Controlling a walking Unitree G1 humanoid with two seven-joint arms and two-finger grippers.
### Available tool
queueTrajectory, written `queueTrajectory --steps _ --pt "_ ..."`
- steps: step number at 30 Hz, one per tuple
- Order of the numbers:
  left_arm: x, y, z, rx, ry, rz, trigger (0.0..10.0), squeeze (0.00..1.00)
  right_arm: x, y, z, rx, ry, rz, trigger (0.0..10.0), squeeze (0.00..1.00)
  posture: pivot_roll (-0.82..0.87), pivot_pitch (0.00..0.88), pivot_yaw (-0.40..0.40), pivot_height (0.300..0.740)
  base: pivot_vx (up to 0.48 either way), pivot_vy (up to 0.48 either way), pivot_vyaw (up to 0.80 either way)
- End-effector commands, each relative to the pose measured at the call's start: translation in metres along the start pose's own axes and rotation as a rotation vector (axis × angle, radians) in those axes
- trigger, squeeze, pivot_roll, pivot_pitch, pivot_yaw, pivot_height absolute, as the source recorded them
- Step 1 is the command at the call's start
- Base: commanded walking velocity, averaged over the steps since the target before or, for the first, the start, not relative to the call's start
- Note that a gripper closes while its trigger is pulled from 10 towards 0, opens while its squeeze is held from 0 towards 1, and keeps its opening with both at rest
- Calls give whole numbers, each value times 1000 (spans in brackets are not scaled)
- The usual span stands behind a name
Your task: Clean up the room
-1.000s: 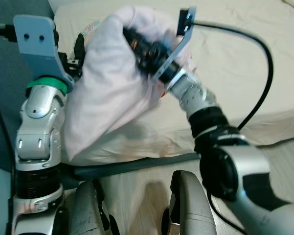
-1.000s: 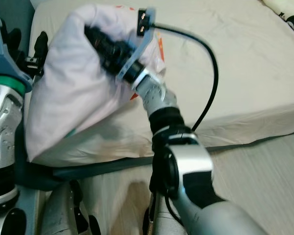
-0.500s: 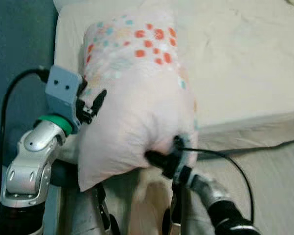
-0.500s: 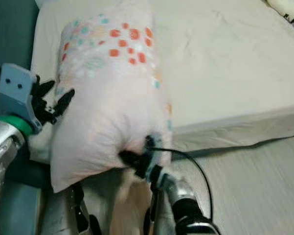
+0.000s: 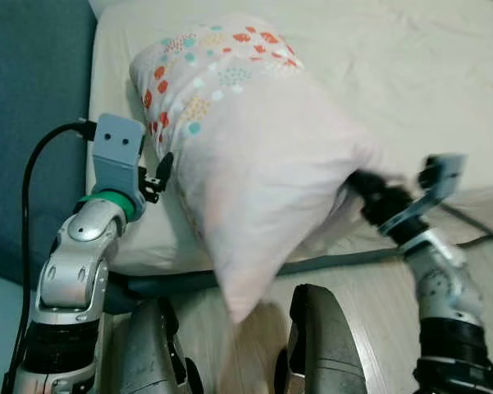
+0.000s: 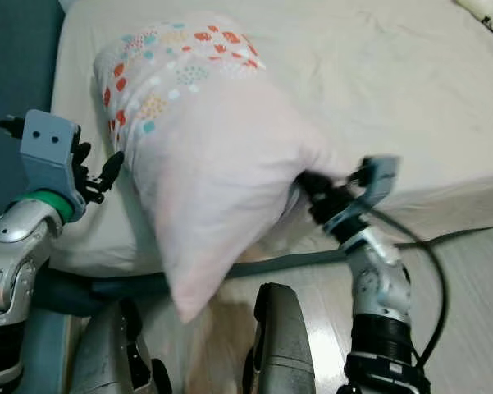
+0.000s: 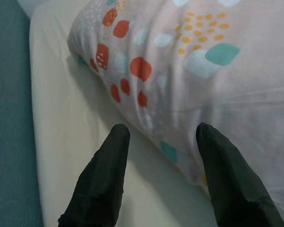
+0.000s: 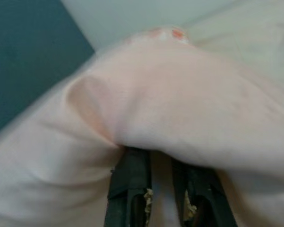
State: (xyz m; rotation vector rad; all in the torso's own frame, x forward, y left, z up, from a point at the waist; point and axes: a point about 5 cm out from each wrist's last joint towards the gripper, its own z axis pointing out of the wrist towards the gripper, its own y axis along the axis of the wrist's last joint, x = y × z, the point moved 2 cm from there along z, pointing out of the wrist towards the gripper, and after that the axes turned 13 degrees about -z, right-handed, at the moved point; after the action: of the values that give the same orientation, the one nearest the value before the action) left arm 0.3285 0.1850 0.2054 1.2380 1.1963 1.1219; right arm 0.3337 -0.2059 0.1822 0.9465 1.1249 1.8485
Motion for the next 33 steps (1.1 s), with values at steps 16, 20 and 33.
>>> queueTrajectory --steps 16,20,33 --pt "13 -28 -2 123 68 5 10000 0 37 -96 -64 571 171 -36 10000 0 22 130 59 518 0 0 0" --pt "13 -34 -5 145 49 30 10000 0 33 -72 -88 561 177 -158 10000 0 5 140 73 518 0 0 0" --pt "-19 8 -40 110 -566 -179 10000 0 -12 32 -78 336 54 -439 10000 0 -3 153 76 518 0 0 0"
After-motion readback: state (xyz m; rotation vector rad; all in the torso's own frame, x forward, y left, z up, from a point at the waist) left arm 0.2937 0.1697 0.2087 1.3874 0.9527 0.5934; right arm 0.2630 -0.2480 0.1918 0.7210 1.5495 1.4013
